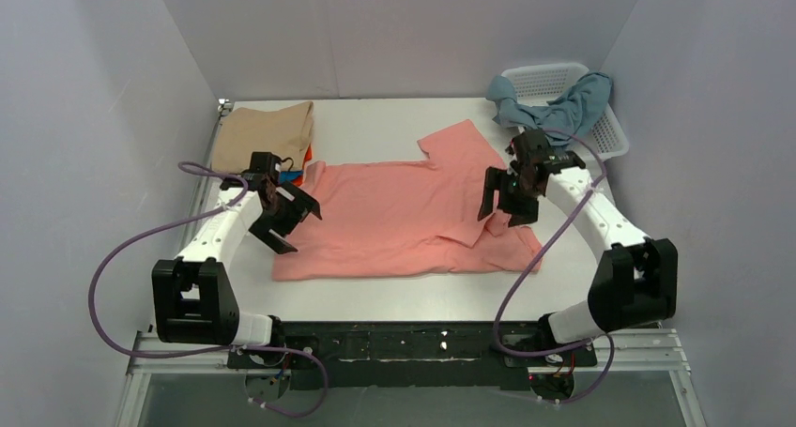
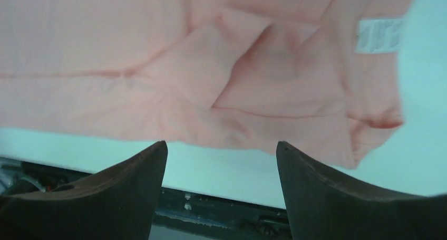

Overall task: Fold and stack the t-shirts
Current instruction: Fold the flattened tshirt in 1/3 of the way

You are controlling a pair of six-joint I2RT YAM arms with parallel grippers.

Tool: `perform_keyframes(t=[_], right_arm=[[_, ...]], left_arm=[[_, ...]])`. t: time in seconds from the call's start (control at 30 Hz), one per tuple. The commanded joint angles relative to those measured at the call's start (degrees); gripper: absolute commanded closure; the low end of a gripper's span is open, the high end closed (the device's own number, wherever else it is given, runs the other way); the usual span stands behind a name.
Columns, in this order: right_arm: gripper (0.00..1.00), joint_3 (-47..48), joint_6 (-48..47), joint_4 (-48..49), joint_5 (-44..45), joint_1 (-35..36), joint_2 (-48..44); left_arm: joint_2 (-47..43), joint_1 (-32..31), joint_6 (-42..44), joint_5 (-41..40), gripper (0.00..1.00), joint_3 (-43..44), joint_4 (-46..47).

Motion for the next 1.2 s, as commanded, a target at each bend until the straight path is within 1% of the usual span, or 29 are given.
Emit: perform_keyframes(t=[0.0, 0.07, 0.17, 0.27, 0.37, 0.5, 0.67, 0.77, 0.83, 0.97, 1.03, 1.07, 1.17], right_arm=[[0.16, -14.07, 0.82, 16.07, -17.92, 2.25, -3.67], [0.16, -16.33, 1.5, 20.27, -18.29, 3.7, -3.03], [0.16, -17.14, 3.01, 25.42, -17.27, 4.2, -0.41], [0.16, -15.55, 3.92, 25.41, -13.96, 4.24, 3.34], [0.16, -15.23, 3.99, 27.52, -13.17, 4.2, 5.25], [0.16, -13.06, 4.16, 30.1, -13.23, 4.26, 8.96], [0.17, -8.13, 7.92, 33.21, -14.51, 4.35, 12.42], [0.17, -1.1, 9.48, 31.9, -13.5, 4.9, 15.55], [0.16, 3.97, 10.59, 29.31, -10.24, 5.15, 18.12], [0.15, 13.93, 8.56, 17.74, -1.6, 5.17, 21.85], [0.15, 15.16, 7.41, 14.12, 1.14, 5.16, 20.93], [0.15, 14.34, 7.24, 13.37, 1.43, 5.18, 19.66], [0.15, 8.17, 7.19, 14.2, -0.05, 5.18, 14.23]], left_arm=[[0.8, -2.42, 4.07, 12.61, 0.02, -5.81, 1.32], [1.23, -3.26, 4.24, 12.48, 0.02, -7.77, 2.15], [0.42, -3.58, 3.9, 12.33, 0.02, -12.68, 7.15], [0.21, -3.59, 4.43, 11.69, 0.02, -15.06, 8.61], [0.87, -3.59, 5.51, 9.84, 0.02, -15.92, 8.42], [1.63, -3.41, 6.11, 9.4, 0.02, -16.36, 8.28], [0.73, -3.42, 6.27, 8.7, 0.02, -16.05, 7.05], [0.02, -3.41, 6.2, 8.42, 0.02, -15.85, 6.2], [-0.49, -3.41, 6.19, 8.07, 0.02, -15.23, 5.15], [-1.75, -3.41, 6.53, 8.11, 0.02, -13.17, 2.58], [-2.7, -3.41, 6.47, 7.82, 0.02, -12.63, 2.22], [-2.96, -3.41, 6.37, 7.85, 0.02, -12.39, 2.21], [-2.97, -3.41, 6.28, 8.34, 0.02, -11.7, 2.4]])
